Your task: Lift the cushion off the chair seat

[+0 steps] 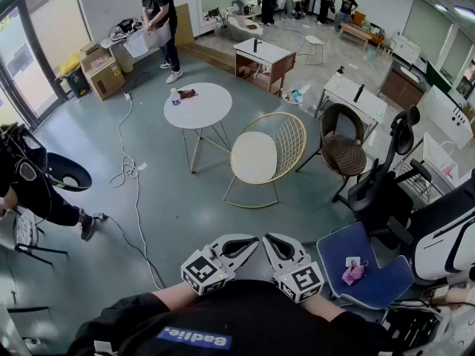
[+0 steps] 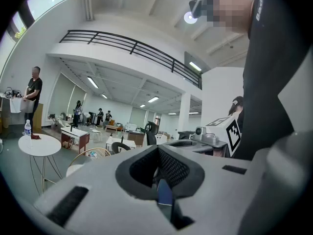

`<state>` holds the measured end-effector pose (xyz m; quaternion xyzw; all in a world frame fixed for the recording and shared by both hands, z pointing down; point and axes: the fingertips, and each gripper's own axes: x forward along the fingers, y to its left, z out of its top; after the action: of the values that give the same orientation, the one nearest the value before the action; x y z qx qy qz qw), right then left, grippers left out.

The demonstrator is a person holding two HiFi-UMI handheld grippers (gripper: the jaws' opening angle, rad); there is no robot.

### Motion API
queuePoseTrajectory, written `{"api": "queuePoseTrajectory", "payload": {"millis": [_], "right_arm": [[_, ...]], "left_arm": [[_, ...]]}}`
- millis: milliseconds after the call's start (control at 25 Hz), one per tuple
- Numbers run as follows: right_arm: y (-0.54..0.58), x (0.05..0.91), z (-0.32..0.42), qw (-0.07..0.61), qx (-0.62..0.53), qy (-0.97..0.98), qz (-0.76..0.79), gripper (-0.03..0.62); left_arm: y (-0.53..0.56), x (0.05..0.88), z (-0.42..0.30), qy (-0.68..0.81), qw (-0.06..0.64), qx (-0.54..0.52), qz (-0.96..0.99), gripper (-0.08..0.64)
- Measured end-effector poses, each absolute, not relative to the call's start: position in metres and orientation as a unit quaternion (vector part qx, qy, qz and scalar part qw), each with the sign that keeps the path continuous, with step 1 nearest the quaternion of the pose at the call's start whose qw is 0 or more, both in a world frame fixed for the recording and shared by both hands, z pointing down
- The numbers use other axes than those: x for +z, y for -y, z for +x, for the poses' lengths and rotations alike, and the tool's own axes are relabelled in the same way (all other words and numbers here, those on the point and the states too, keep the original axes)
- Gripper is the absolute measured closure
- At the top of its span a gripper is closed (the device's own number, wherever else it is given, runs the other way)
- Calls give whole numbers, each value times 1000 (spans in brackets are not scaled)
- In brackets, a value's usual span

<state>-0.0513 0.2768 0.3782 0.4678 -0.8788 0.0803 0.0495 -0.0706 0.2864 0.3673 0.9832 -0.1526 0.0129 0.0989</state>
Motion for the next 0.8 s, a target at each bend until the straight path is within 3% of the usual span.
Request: {"api": "queuePoseTrajectory", "payload": {"millis": [800], "right_arm": [[-274, 377, -43, 52, 75, 881, 465, 558]], "left_arm": [[-282, 369, -66, 166, 87, 26, 982, 545]]}}
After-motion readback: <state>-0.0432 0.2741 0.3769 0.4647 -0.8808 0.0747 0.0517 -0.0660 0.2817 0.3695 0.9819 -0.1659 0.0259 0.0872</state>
